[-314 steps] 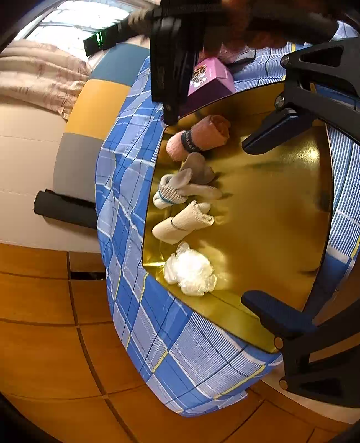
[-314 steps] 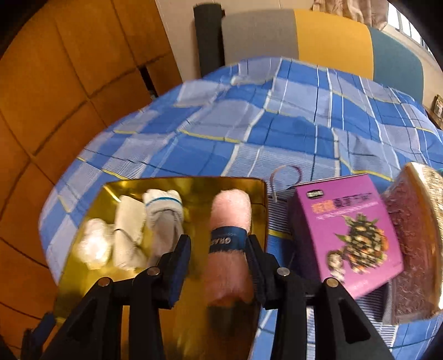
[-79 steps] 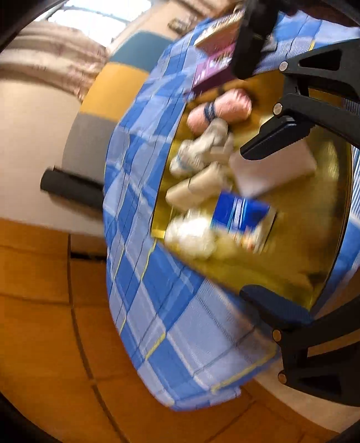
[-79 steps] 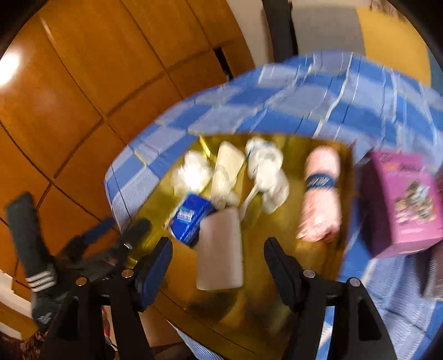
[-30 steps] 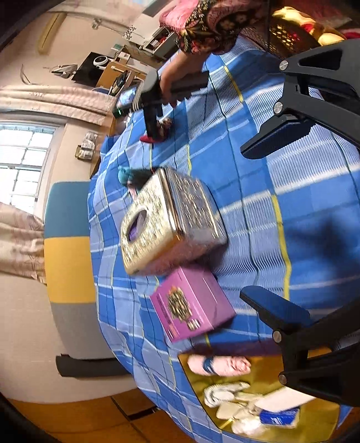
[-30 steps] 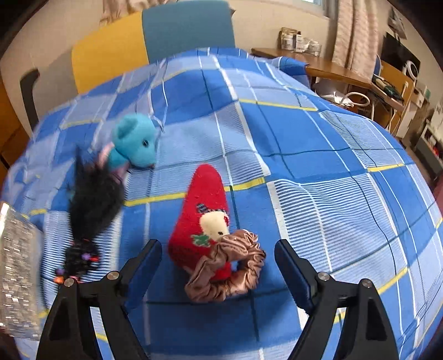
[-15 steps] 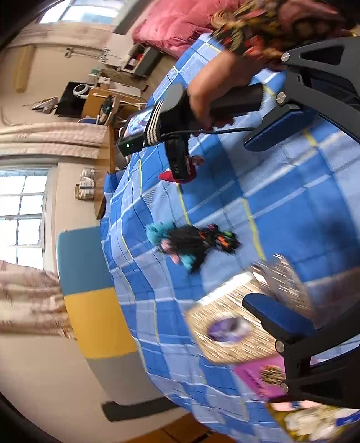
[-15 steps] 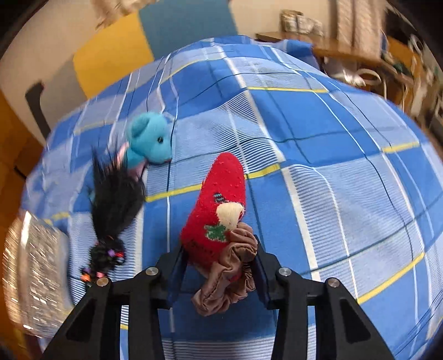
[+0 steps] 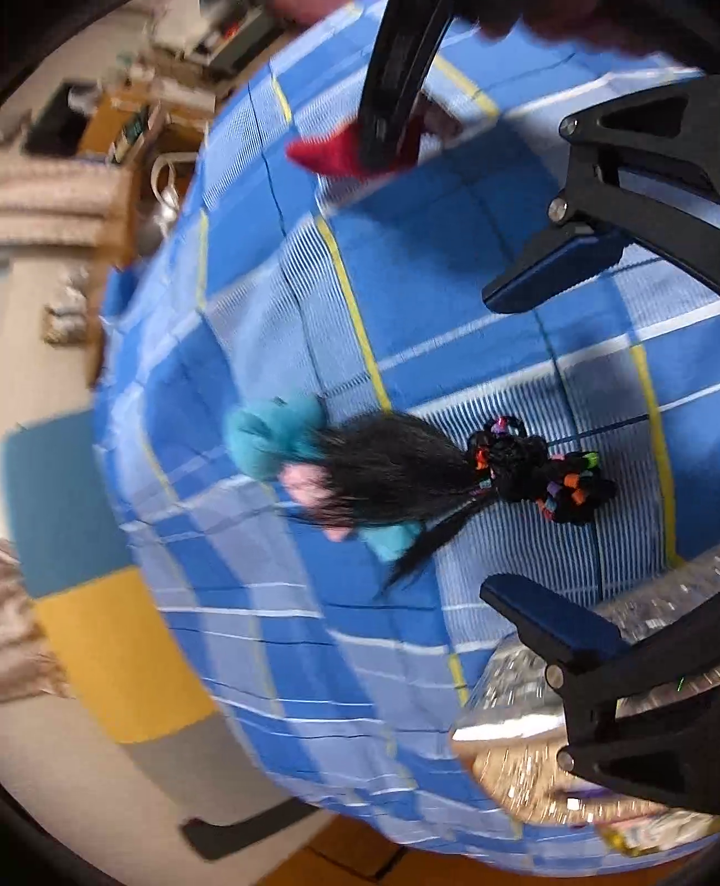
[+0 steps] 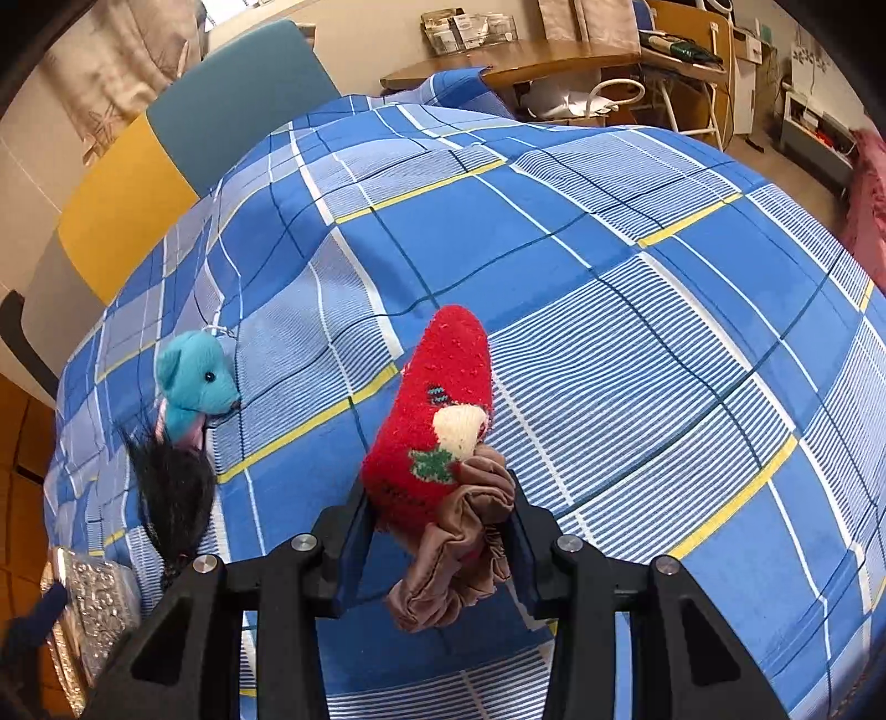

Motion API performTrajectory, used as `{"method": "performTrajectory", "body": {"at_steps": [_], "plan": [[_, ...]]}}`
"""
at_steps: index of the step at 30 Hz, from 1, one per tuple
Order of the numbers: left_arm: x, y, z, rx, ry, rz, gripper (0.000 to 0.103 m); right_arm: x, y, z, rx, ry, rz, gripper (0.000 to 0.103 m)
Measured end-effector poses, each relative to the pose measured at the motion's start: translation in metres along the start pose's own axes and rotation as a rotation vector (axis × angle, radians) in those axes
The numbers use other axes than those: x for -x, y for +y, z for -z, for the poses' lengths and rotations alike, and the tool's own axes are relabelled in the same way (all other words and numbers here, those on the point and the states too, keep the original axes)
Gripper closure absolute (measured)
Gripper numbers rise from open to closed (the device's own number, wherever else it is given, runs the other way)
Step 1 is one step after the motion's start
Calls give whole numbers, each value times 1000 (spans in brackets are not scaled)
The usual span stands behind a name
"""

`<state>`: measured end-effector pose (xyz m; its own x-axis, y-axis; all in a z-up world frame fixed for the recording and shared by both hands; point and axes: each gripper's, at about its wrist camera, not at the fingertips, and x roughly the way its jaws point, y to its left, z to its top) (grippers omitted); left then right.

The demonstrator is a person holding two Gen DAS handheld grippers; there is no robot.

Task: Organize soft objects
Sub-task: 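Grasp the red sock and scrunchie with the right gripper while the left gripper grasps the black-haired doll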

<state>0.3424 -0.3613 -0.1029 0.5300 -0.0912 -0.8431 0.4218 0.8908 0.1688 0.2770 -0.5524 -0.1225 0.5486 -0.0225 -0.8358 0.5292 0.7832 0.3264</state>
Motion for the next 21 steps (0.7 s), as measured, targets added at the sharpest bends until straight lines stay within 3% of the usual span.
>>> {"method": "performTrajectory", "body": {"at_steps": [9, 12, 15, 21], "plan": [[-60, -4, 4, -32, 128, -91, 24, 3, 19, 2, 58, -8, -60, 60], [-61, 0, 9, -8, 97, -68, 26, 2, 24, 2, 68, -3, -70, 60], [-56, 1, 13, 6, 80, -17, 56, 3, 28, 4, 85, -4, -79, 60], [-50, -3, 23, 34, 59, 9, 62, 6, 37, 7, 120, -16, -74, 60]]}}
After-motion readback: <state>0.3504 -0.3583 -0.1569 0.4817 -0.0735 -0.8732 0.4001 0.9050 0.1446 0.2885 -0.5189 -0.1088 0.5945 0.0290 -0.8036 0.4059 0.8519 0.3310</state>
